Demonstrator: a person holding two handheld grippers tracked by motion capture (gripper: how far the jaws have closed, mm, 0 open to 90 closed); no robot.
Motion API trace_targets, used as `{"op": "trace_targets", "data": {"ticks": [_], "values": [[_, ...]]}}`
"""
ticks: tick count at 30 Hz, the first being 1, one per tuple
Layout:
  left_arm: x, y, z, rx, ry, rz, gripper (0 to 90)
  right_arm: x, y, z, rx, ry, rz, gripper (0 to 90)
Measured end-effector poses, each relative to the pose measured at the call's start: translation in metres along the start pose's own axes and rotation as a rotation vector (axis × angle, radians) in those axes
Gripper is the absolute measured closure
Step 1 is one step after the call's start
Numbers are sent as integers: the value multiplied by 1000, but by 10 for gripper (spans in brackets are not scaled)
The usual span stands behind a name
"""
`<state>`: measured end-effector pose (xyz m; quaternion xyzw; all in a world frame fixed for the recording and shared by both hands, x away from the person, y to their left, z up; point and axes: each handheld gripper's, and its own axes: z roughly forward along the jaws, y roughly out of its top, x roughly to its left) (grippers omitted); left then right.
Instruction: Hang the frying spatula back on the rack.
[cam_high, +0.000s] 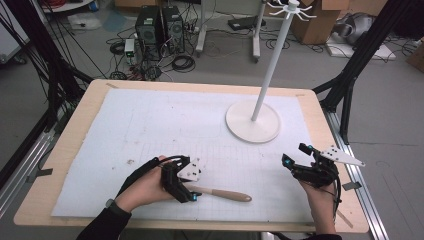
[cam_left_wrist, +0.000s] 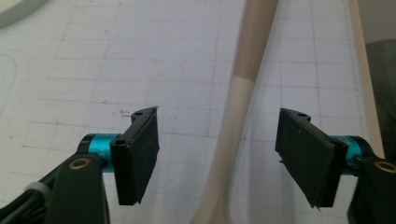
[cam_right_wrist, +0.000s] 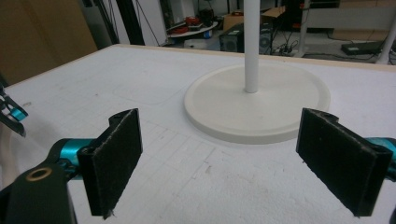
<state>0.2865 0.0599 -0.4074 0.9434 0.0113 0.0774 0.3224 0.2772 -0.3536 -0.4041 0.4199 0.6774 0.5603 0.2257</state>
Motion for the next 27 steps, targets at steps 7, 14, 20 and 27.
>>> {"op": "trace_targets", "data": {"ticks": [7, 14, 20, 27], "values": [[2, 0, 10, 68, -34, 14, 495, -1, 0, 0, -2, 3, 1, 133], [3, 5, 17, 121, -70, 22, 611, -1, 0, -1, -1, 6, 6, 135], [4, 9, 18, 157, -104, -8, 711, -1, 0, -1, -2, 10, 11, 135], [7, 12, 20, 176, -114, -16, 723, -1, 0, -1, -3, 17, 12, 135]]}}
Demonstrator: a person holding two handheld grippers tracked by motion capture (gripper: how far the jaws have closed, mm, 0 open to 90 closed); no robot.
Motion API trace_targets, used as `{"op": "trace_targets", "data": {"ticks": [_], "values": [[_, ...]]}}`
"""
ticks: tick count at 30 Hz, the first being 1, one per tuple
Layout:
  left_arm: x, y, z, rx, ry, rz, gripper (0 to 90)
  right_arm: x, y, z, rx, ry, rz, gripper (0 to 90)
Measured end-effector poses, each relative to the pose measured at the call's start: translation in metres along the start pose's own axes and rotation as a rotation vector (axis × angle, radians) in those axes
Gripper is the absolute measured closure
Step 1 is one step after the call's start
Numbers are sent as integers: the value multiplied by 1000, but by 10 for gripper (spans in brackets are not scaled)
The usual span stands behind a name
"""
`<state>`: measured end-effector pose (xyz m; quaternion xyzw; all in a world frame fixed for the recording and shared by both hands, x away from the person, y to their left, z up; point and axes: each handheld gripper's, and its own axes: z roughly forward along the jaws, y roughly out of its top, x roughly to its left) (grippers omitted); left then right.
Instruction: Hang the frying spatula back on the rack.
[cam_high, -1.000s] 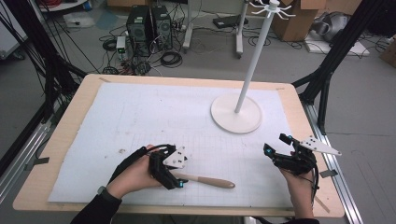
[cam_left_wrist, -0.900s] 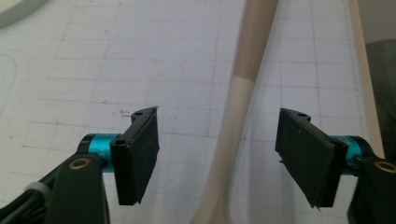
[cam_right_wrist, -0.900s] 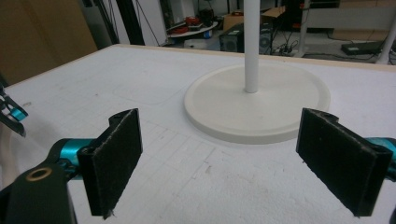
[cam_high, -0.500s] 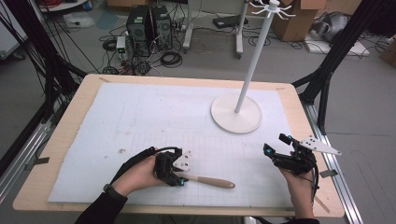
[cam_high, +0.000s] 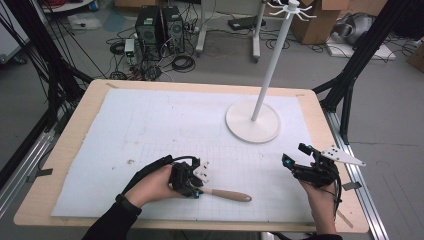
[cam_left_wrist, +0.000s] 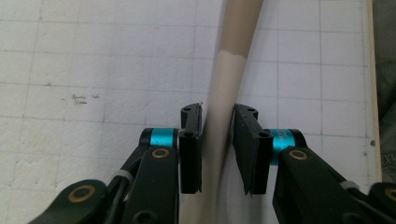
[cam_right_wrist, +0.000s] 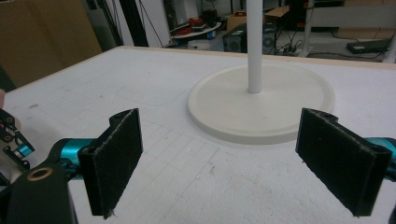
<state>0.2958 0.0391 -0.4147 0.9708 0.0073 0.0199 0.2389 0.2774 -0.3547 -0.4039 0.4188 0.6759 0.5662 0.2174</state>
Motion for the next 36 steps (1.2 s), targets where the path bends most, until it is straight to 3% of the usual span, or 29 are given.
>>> {"op": "trace_targets", "data": {"ticks": [15, 17, 18, 19, 27, 28, 29, 31, 33, 36], "values": [[-6, 6, 0, 40, 24, 29, 757, 0, 0, 0, 3, 8, 10, 135], [-7, 6, 0, 35, 26, 23, 775, -1, 0, 0, 2, 7, 6, 135], [-5, 4, 0, 17, 23, -15, 775, 0, 0, 0, 2, 9, 3, 136], [-5, 4, 0, 17, 23, -15, 775, -1, 0, -1, -3, 8, 0, 136], [0, -7, -10, -116, 43, -75, 776, 0, 0, 0, 3, 9, 5, 136], [1, -9, -17, -164, 59, -90, 776, 0, 0, -1, -3, 8, 3, 137], [1, -9, -17, -164, 59, -90, 776, 0, 0, -1, -3, 8, 3, 137], [3, -13, -26, -240, 80, -120, 776, 1, 1, -2, -17, 0, 5, 142], [3, -15, -29, -259, 89, -128, 775, 1, 1, -3, -26, 0, 4, 144], [3, -21, -36, -330, 132, -157, 776, 7, 5, -5, -51, 19, 6, 150]]}}
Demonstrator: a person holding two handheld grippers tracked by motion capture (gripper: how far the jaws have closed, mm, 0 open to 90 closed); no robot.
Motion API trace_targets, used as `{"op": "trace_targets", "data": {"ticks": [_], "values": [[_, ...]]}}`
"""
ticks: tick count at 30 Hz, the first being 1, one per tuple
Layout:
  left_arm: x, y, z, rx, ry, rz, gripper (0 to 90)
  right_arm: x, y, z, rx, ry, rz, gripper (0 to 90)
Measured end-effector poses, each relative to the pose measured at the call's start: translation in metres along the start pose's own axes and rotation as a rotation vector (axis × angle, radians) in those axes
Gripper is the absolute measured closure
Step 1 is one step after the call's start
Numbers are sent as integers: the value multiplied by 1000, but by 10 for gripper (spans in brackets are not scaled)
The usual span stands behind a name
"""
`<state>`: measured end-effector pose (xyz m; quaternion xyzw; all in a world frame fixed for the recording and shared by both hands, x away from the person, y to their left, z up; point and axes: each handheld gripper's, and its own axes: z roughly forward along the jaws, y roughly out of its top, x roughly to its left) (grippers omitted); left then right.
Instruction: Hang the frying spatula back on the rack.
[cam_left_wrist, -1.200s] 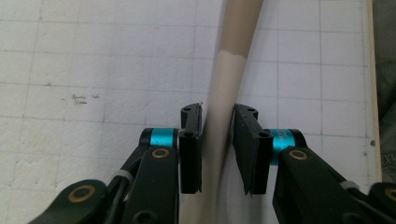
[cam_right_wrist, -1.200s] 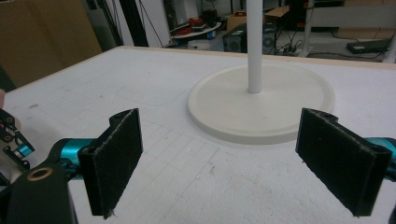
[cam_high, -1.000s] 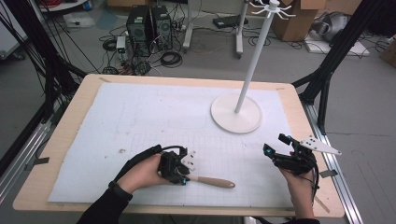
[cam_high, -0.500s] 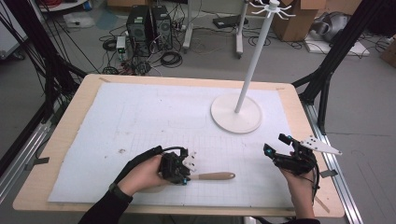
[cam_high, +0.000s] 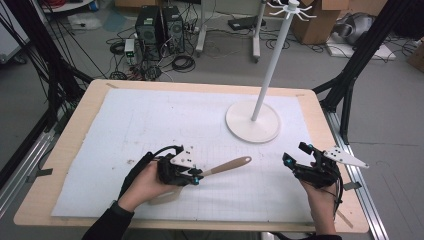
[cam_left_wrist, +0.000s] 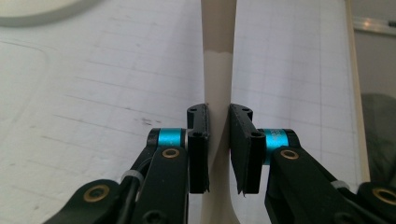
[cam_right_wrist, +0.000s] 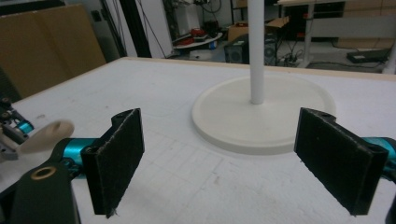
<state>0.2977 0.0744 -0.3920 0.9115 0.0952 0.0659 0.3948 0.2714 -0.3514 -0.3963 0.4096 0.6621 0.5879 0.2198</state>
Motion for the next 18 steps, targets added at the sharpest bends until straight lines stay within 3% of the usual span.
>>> {"op": "trace_targets", "data": {"ticks": [4, 6, 7, 11, 12, 13, 14, 18], "values": [[2, -3, -8, -60, 53, -23, 776, 11, 4, 3, -14, 25, -5, 152], [3, -4, -14, -118, 73, -45, 776, 27, 9, 9, -20, 59, -31, 152], [3, -4, -14, -118, 73, -45, 775, 30, 10, 11, -26, 67, -40, 152], [4, -2, -23, -192, 126, -86, 775, 45, 14, 17, -34, 111, -30, 152], [4, 0, -28, -253, 138, -107, 776, 52, 16, 20, -39, 125, -37, 152], [4, 1, -31, -279, 146, -113, 775, 57, 17, 22, -41, 129, -42, 152], [4, 1, -31, -279, 146, -113, 776, 57, 17, 22, -41, 129, -42, 152], [4, 5, -37, -393, 133, -148, 775, 74, 22, 32, -33, 178, -60, 154]]}}
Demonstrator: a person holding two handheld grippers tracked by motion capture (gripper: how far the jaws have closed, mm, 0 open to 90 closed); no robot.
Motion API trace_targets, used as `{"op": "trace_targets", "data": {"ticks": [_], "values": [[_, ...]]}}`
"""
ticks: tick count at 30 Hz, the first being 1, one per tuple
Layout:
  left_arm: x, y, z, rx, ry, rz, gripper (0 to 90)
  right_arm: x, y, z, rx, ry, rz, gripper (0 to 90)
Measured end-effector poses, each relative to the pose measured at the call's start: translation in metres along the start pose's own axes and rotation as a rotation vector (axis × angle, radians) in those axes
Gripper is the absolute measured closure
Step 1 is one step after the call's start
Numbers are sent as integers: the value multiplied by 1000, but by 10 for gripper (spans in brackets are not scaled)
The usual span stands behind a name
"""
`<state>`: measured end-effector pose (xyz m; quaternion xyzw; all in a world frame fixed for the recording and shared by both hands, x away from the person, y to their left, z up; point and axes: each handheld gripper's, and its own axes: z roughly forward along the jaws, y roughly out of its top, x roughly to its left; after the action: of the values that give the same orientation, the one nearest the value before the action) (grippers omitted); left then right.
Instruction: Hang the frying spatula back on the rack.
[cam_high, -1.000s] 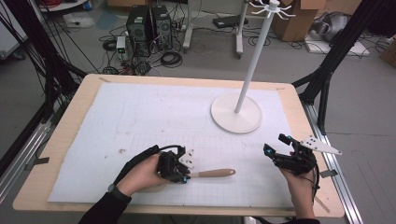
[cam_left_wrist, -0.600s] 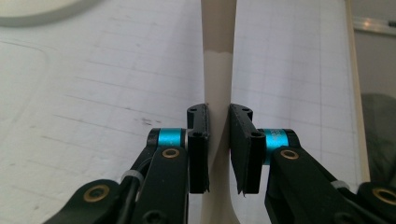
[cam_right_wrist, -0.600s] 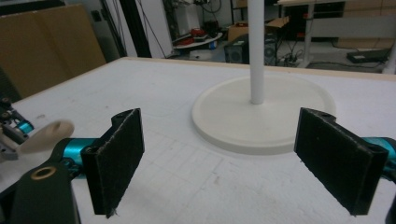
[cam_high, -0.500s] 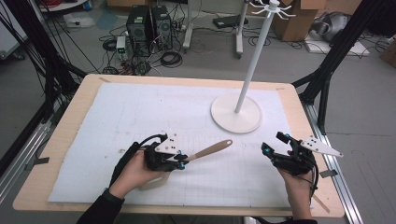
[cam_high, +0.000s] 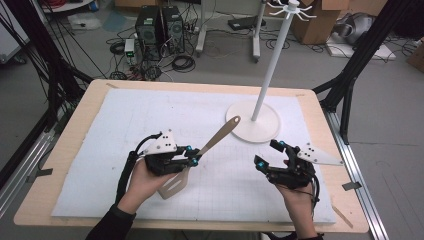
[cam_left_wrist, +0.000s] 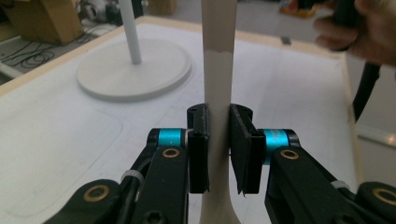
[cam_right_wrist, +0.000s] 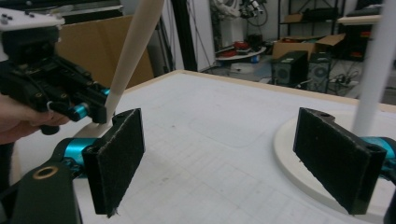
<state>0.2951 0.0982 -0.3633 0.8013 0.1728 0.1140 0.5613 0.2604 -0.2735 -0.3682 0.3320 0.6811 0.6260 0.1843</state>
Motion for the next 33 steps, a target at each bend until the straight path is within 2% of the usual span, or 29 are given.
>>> {"op": "trace_targets", "data": {"ticks": [2, 3, 5, 10, 12, 13, 14, 17, 19, 20, 21, 24, 28, 32, 33], "values": [[0, 2, -2, -57, -1, -9, 775, 5, 3, 6, -3, 15, -4, 154], [-2, 3, -3, -97, 15, -18, 775, 7, 4, 8, -2, 20, -3, 155], [-3, 4, -3, -111, 21, -24, 775, 9, 5, 11, -5, 28, -4, 157], [-7, 7, -1, -182, 32, -41, 775, 19, 13, 26, -13, 53, 0, 169], [-8, 8, 0, -203, 36, -45, 775, 25, 19, 35, -32, 82, 29, 196], [-8, 8, 0, -203, 36, -45, 775, 25, 19, 35, -32, 82, 29, 196], [-9, 9, 1, -205, 32, -43, 775, 31, 25, 39, -37, 90, 19, 237], [-12, 9, 2, -205, 50, -34, 775, 37, 30, 44, -38, 103, 11, 266], [-15, 10, 4, -211, 60, -34, 775, 43, 33, 51, -29, 111, 4, 317], [-17, 11, 6, -217, 61, -32, 775, 50, 36, 58, -17, 114, -2, 370], [-17, 11, 6, -217, 61, -32, 775, 50, 36, 58, -17, 114, -2, 370], [-20, 13, 9, -222, 74, -30, 775, 59, 40, 68, -16, 110, 3, 443], [-24, 15, 11, -229, 92, -16, 775, 67, 44, 78, -15, 117, 34, 547], [-27, 16, 14, -235, 98, -4, 775, 69, 44, 80, -16, 119, 50, 592], [-28, 16, 14, -237, 103, -1, 775, 69, 44, 80, -20, 107, 47, 605]]}}
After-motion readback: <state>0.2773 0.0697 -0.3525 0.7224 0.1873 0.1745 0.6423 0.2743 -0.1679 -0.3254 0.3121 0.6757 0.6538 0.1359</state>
